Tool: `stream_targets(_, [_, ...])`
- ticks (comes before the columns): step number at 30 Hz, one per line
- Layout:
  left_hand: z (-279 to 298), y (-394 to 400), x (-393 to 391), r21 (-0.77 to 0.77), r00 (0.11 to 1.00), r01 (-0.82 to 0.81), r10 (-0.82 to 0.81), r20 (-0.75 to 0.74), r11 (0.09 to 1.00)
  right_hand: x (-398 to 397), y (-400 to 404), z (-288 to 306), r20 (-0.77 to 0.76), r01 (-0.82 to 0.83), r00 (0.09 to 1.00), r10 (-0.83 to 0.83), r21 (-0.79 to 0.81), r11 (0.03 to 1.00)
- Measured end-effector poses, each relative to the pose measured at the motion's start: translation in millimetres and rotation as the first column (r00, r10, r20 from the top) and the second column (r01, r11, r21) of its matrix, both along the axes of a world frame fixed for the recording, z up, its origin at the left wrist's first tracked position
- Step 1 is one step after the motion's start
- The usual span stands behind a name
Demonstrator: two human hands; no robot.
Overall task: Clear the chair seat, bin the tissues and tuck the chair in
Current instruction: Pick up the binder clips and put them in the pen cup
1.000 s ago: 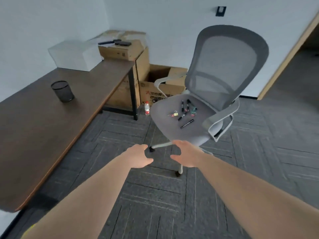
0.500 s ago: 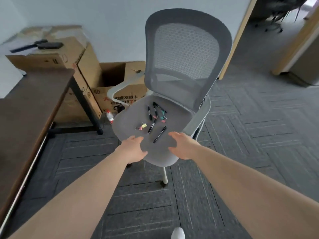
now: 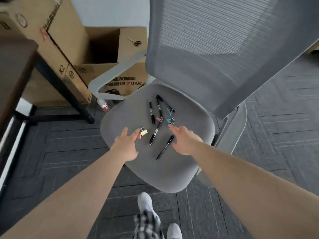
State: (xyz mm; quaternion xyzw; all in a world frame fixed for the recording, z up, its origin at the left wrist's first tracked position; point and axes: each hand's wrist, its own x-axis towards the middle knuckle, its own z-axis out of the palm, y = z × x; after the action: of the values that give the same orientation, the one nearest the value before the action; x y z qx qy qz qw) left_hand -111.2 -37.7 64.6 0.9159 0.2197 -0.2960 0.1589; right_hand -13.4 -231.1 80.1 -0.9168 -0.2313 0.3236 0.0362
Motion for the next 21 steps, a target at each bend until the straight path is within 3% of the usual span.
stream_targets(11, [-108,51,83,-0.067,0.969,0.23,-0.235,-0.078,0.971,71,62,-103,0.006,0.185,0.983,-0.185,-0.131,0.974])
stream_targets(21, [-147,38,111,-0.028,0.946,0.321,-0.321,-0.042,0.947,105,67,-147,-0.006,0.127,0.992,-0.129,-0.132,0.983])
